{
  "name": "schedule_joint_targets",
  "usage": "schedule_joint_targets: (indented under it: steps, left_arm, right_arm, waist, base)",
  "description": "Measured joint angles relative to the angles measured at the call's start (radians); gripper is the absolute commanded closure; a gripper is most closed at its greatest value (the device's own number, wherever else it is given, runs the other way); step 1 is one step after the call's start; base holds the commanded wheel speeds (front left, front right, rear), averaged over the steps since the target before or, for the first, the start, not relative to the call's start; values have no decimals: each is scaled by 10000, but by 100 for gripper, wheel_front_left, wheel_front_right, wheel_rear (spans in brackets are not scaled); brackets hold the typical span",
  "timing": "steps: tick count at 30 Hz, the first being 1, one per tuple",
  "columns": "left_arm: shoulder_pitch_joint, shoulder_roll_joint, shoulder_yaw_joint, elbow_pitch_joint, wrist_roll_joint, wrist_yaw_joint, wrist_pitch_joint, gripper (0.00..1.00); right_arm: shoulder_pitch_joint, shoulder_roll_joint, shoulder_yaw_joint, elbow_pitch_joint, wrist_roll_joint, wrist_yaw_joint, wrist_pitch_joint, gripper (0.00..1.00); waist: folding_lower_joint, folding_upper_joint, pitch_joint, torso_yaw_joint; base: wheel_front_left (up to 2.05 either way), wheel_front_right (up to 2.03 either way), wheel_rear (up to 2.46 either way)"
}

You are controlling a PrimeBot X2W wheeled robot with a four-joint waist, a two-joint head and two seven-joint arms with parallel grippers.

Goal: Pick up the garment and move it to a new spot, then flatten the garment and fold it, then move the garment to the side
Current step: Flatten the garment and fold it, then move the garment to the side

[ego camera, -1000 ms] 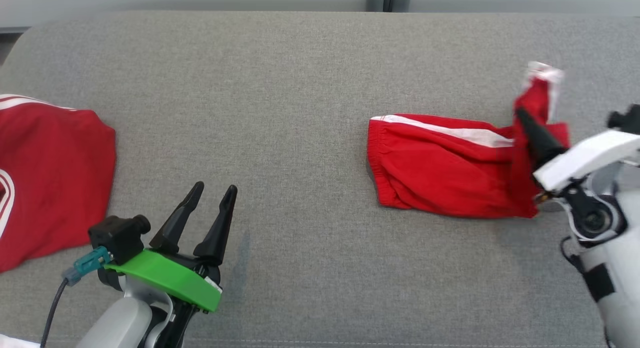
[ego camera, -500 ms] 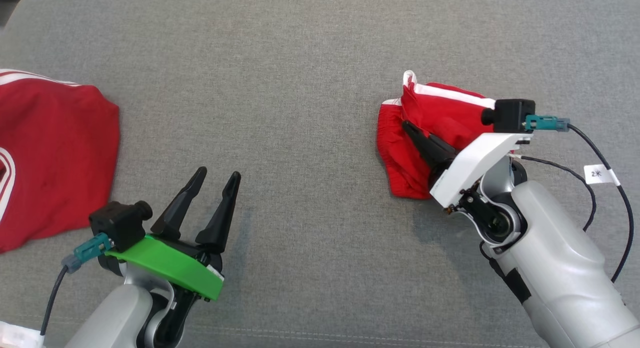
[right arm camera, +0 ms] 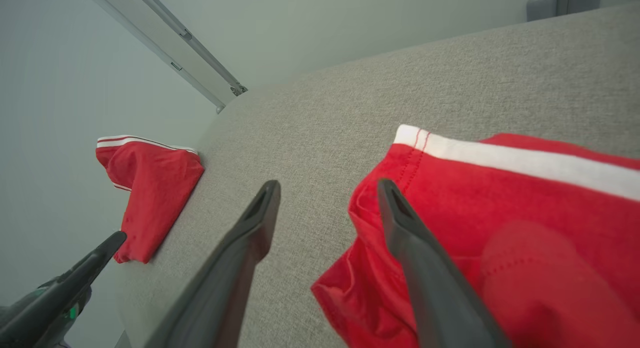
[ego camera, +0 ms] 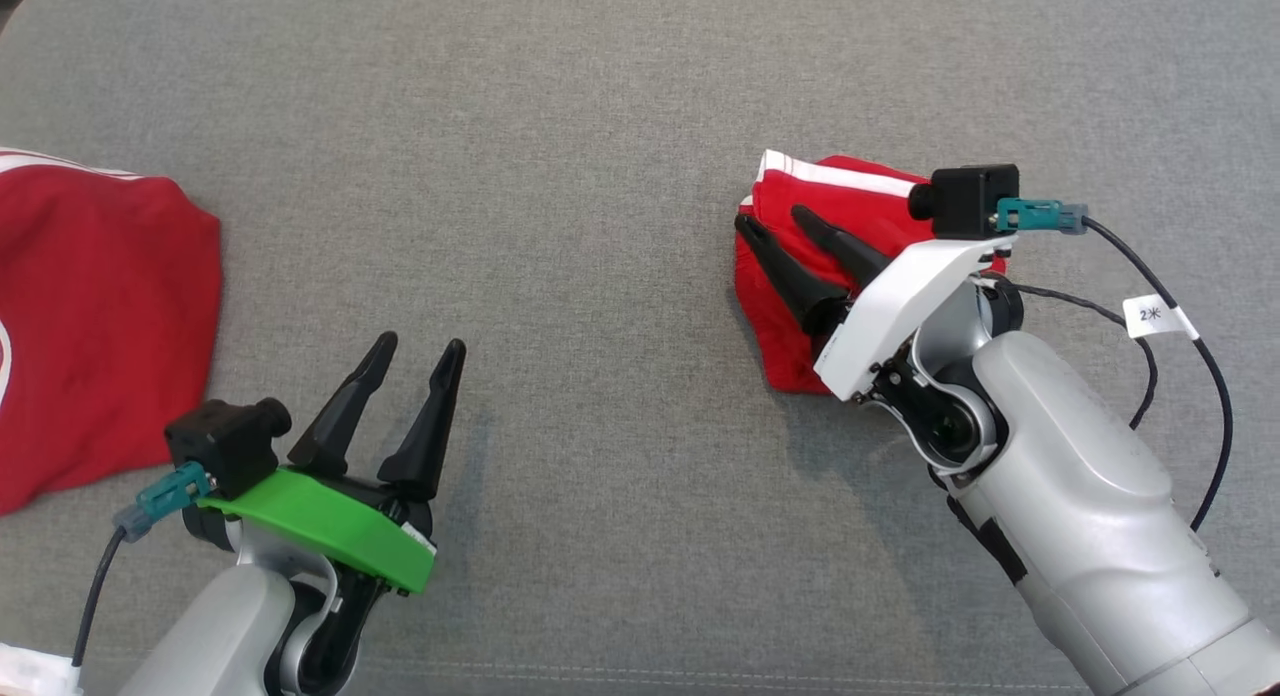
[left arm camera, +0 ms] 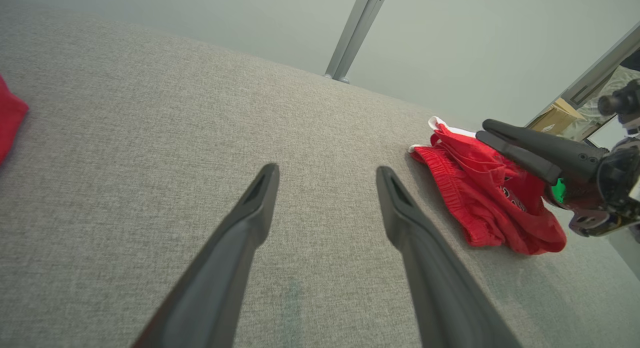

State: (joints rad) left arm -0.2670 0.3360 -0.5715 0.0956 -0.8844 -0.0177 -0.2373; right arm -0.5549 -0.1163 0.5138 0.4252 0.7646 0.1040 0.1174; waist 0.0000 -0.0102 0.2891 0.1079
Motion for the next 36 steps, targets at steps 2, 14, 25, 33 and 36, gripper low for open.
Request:
schedule_joint_targets:
  steps: [2, 14, 25, 33, 36]
  left_arm:
    - [1, -2, 56, 107, -13, 0, -4, 0]
    - [219, -54, 257, 82, -201, 8, -17, 0]
    - [209, -159, 12, -65, -169, 0, -21, 0]
    - [199, -301, -119, -29, -94, -12, -21, 0]
    - [195, -341, -130, 19, -94, -13, -23, 0]
  right_arm:
    - [23, -63, 63, -360, -4, 13, -171, 0]
    - [1822, -1824, -2100, -1049, 539, -612, -997, 0]
    - [2928, -1783, -2222, -265, 1551, -422, -637, 0]
    - [2911, -1678, -2226, 84, 1883, -322, -270, 0]
    - [2757, -1628, -2288, 267, 2125, -307, -127, 0]
  waist:
    - [0, 0, -92, -89]
    - [0, 0, -408, -514]
    - [0, 0, -331, -533]
    - [0, 0, -336, -171]
    - [0, 0, -335, 0]
  base:
    - [0, 0, 0]
    - [0, 0, 0]
    - [0, 0, 0]
    - [0, 0, 0]
    - [0, 0, 0]
